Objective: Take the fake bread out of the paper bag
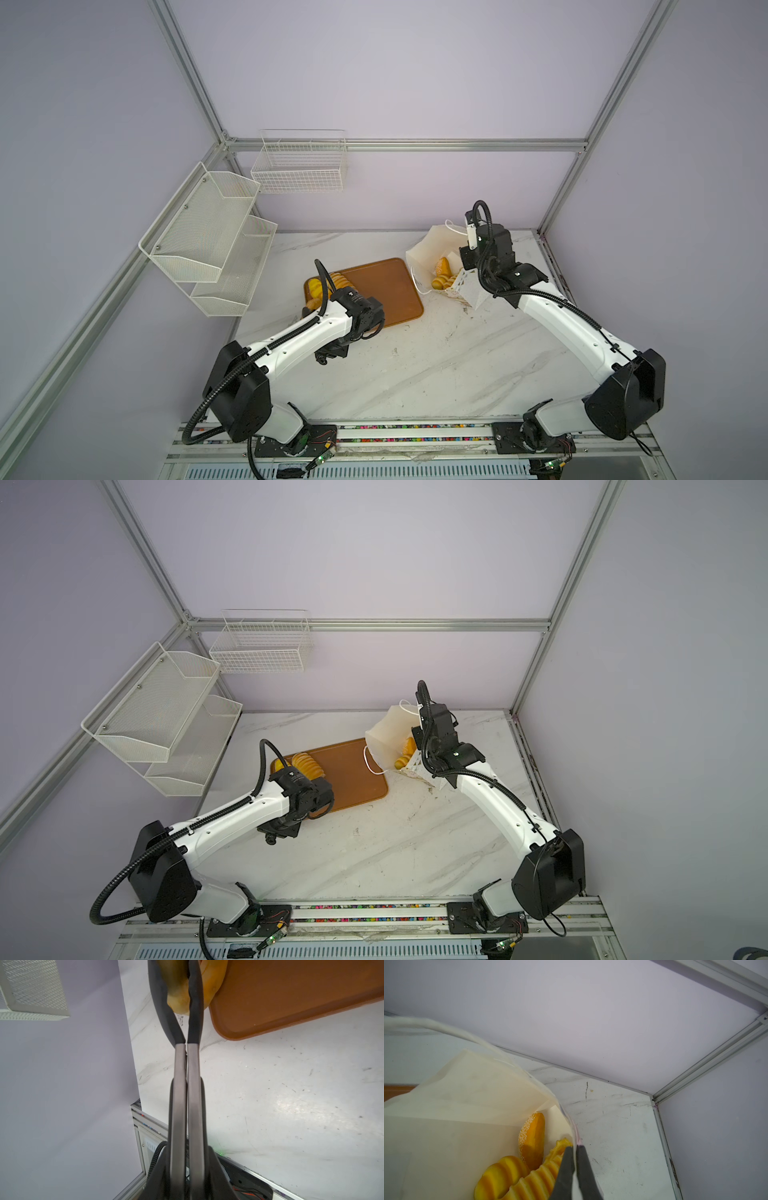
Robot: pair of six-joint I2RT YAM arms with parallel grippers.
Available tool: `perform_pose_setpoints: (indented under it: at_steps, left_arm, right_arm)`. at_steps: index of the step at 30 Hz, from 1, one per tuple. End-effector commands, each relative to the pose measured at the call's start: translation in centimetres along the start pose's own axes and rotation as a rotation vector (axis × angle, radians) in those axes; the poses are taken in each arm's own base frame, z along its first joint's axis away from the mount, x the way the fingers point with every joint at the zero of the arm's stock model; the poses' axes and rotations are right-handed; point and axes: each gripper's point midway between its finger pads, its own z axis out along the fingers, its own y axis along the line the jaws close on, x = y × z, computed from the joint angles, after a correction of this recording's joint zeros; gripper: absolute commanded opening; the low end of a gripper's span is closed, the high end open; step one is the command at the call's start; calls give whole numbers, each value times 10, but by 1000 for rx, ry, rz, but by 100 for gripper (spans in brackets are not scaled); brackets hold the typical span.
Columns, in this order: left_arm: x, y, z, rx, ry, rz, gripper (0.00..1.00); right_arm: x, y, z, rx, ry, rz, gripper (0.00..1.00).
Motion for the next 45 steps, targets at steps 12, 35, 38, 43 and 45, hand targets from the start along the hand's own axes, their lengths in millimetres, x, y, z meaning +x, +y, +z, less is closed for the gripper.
perform_pose_setpoints:
  at_steps: [12, 35, 38, 43, 45]
  left_arm:
    - [2, -27, -8, -121, 60, 152, 3]
    - [7, -81, -43, 4, 48, 209, 34]
    - [7, -78, -46, 23, 39, 199, 35]
    - [7, -74, -51, 50, 23, 183, 33]
    - [7, -72, -54, 61, 15, 177, 32]
  right_arm:
    - [-20, -4, -9, -13, -65, 56, 0]
    - [-19, -1, -10, -29, -66, 60, 0]
    - [-18, -1, -10, -27, -63, 59, 0]
    - [-19, -3, -10, -22, -63, 57, 0]
    - [-20, -3, -9, -19, -59, 55, 0]
